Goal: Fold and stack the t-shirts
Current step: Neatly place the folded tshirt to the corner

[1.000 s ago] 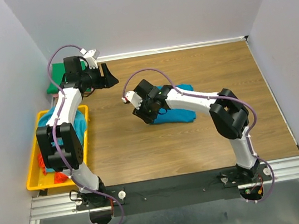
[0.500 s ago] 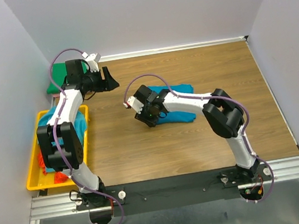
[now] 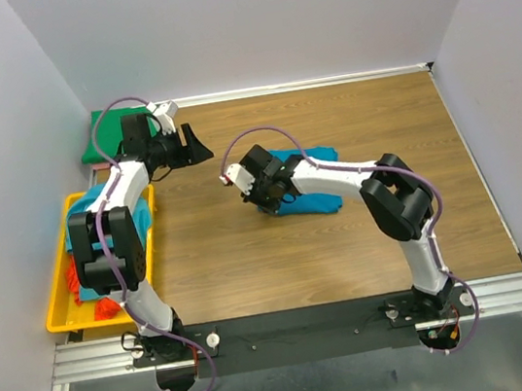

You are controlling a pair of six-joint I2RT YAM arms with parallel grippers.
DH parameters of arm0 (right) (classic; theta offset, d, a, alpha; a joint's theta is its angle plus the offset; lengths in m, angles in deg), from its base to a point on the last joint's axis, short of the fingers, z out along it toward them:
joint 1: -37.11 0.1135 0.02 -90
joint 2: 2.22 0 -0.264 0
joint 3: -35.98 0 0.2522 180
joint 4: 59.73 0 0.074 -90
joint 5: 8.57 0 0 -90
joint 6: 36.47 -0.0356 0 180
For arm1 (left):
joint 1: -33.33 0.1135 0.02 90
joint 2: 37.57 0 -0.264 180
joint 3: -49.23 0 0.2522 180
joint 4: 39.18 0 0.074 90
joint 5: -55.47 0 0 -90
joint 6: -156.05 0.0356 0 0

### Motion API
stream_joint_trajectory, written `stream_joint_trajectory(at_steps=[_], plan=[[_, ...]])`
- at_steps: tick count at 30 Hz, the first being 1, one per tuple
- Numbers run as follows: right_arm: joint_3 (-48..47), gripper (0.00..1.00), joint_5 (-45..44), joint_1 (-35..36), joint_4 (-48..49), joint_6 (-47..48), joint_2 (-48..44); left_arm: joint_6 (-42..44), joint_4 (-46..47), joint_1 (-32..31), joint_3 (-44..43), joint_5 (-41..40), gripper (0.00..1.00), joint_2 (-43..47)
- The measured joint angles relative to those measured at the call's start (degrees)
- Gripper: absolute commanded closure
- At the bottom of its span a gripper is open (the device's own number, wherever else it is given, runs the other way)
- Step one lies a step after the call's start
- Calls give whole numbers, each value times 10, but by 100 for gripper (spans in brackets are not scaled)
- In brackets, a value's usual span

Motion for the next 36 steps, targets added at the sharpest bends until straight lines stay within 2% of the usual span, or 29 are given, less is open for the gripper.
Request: stream_joint_trajectory(at_steps=[14, 26, 36], plan=[[28, 99, 75, -46, 27, 6, -93, -187, 150, -43, 71, 39, 25, -73], [28, 99, 87, -53, 31, 5, -96, -358, 339, -130, 88, 43, 23, -162], [12, 99, 87, -59, 34, -4, -96, -465, 393, -149, 111, 21, 24, -199]])
